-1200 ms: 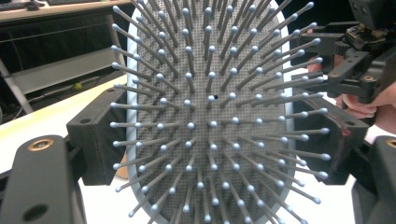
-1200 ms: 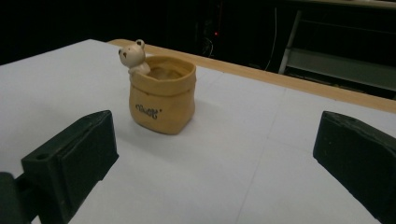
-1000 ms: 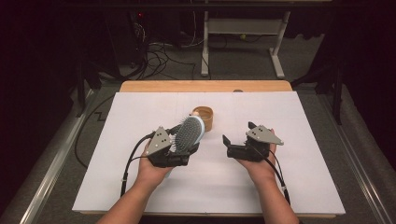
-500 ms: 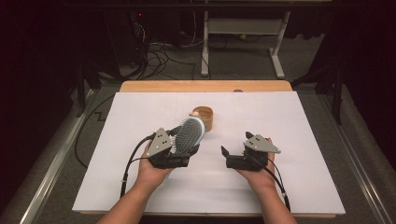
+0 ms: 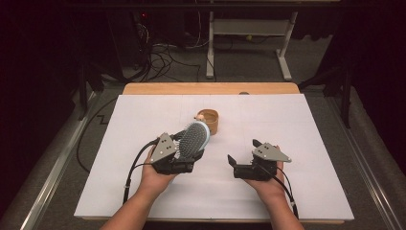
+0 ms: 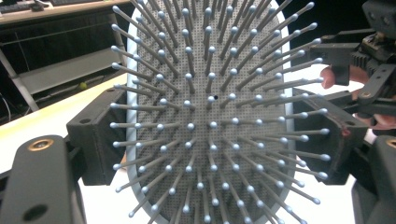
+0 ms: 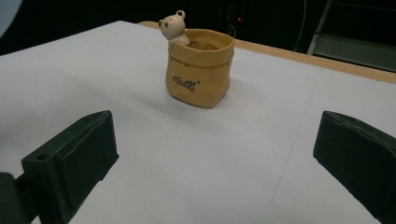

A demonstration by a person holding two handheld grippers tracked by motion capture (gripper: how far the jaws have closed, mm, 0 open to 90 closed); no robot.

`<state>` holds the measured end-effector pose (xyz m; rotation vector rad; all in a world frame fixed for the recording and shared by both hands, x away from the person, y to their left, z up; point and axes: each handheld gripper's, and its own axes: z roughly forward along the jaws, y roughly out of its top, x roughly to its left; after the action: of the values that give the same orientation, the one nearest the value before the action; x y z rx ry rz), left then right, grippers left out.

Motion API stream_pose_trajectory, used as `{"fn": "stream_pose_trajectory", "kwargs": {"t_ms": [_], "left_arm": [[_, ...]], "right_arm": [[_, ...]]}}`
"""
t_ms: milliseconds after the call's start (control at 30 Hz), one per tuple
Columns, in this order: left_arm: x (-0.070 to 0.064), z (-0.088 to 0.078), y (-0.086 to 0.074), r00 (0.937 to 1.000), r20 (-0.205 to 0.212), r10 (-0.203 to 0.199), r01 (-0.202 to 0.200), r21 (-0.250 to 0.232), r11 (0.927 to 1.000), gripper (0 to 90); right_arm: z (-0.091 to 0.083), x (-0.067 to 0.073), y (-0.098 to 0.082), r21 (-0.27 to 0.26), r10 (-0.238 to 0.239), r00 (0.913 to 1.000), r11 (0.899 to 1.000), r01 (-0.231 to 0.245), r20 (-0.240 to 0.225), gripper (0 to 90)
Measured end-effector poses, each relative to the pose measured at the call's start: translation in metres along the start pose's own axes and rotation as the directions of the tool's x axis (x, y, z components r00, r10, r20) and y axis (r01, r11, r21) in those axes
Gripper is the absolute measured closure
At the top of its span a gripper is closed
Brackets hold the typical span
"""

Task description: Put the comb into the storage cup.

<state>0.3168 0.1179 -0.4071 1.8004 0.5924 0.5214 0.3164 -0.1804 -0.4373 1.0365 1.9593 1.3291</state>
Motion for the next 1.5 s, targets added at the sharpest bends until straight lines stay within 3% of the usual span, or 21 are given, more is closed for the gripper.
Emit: {"fn": "stream_pose_trajectory", "kwargs": {"t_ms": [200, 600, 967, 1500], "left_arm": [[-0.007, 0.003, 0.0, 0.9998, 0.014, 0.014, -0.014, 0.005, 0.9999, 20.0], [-0.013, 0.004, -0.002, 0.9997, 0.013, 0.023, -0.023, 0.016, 0.9996, 19.9], [-0.016, 0.004, -0.001, 0.9996, 0.01, 0.026, -0.026, 0.014, 0.9996, 20.0], [-0.021, 0.004, 0.002, 0.9983, -0.002, 0.057, -0.057, 0.015, 0.9982, 19.9]], "right_arm": [[-0.009, 0.002, 0.01, -0.038, 0.05, 0.9967, 0.998, -0.052, -0.064, 0.6], [-0.017, 0.013, 0.024, -0.087, 0.07, 0.9882, 0.993, -0.082, -0.136, 0.8], [-0.022, 0.027, 0.037, -0.131, 0.05, 0.9818, 0.989, -0.075, -0.183, 0.8], [-0.023, 0.048, 0.054, -0.17, 0.031, 0.9646, 0.982, -0.077, -0.262, 1.3]]}}
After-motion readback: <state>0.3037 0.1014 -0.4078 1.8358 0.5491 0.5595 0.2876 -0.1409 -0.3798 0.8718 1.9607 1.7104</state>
